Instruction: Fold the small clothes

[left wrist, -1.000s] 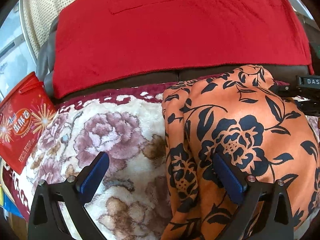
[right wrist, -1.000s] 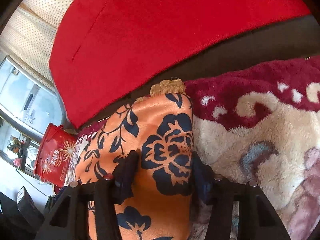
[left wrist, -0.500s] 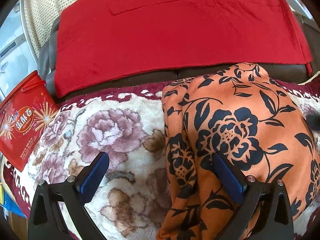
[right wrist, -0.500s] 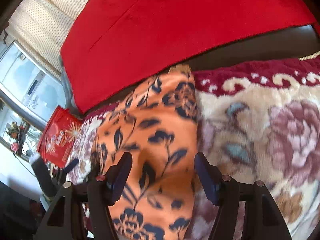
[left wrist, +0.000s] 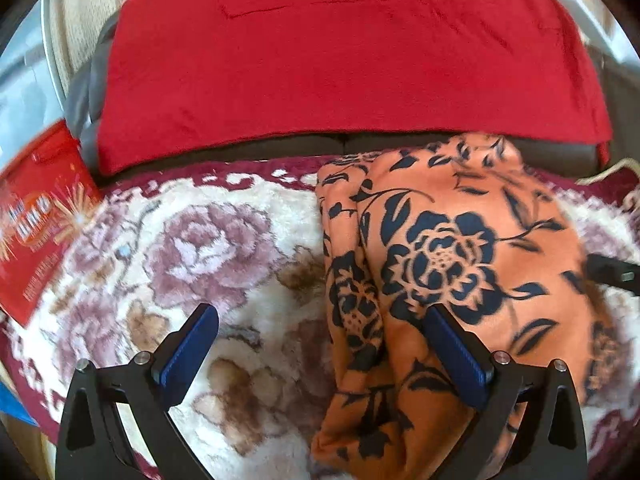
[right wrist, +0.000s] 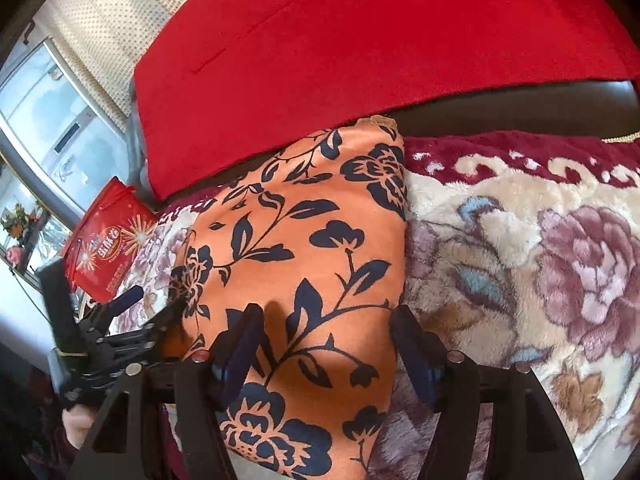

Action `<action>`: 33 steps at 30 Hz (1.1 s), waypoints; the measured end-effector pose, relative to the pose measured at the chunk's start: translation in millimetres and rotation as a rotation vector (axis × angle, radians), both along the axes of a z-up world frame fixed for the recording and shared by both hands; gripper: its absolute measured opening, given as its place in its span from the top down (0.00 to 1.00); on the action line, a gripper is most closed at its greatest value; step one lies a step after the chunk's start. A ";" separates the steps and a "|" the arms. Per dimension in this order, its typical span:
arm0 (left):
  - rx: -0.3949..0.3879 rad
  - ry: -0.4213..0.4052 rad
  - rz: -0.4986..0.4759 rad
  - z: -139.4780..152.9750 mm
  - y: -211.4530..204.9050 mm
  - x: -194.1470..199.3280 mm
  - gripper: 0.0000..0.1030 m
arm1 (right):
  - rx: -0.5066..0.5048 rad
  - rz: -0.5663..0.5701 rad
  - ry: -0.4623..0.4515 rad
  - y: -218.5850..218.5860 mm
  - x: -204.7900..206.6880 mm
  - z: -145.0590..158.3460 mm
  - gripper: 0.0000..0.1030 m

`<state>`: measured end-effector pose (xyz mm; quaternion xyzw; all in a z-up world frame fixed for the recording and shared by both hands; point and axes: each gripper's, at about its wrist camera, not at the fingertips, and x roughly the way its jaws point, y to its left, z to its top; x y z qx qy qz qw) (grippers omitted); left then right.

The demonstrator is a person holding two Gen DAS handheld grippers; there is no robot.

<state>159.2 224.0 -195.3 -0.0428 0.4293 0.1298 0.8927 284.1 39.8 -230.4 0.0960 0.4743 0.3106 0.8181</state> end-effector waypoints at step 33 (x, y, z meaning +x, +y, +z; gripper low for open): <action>0.257 0.075 0.040 -16.3 -17.3 -31.6 0.00 | 0.014 0.162 -0.094 27.6 -21.5 13.1 0.42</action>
